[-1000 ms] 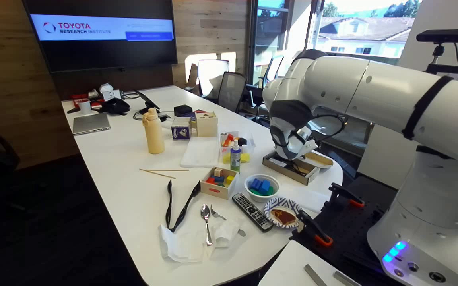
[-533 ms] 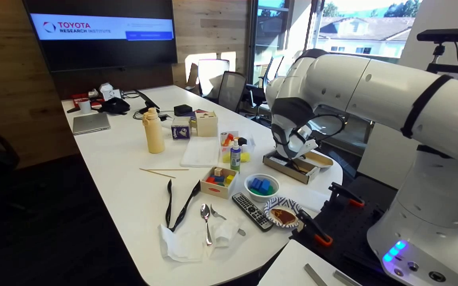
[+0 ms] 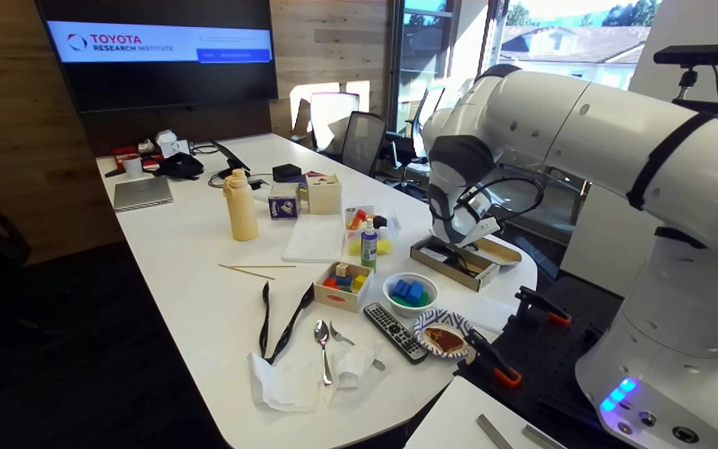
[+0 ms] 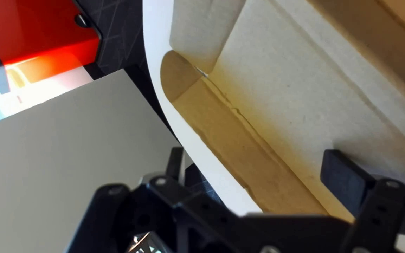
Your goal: Open the cardboard box on the right
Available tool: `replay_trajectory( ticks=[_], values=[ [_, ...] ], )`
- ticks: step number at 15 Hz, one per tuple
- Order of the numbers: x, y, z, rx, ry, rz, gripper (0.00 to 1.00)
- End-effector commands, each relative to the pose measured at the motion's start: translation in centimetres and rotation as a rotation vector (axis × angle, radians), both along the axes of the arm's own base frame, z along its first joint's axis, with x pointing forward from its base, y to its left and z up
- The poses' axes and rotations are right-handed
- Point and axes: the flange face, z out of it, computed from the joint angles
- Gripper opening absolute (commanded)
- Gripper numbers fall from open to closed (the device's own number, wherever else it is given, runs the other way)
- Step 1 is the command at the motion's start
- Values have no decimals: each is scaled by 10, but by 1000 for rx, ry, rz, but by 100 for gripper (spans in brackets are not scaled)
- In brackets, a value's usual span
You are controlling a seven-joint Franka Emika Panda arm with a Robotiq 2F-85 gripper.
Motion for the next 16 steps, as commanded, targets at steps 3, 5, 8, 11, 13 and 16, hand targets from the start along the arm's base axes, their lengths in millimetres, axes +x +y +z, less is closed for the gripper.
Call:
replay_trajectory(
  ticks=[3, 5, 8, 11, 13, 16],
  values=[
    [-20, 31, 35, 166, -37, 6, 100],
    [-27, 40, 52, 192, -61, 13, 100],
    [-38, 51, 83, 219, -112, 33, 100],
    [-46, 62, 114, 241, -162, 61, 100],
    [-50, 69, 131, 269, -179, 86, 100],
    [-56, 78, 150, 305, -189, 110, 100]
  ],
)
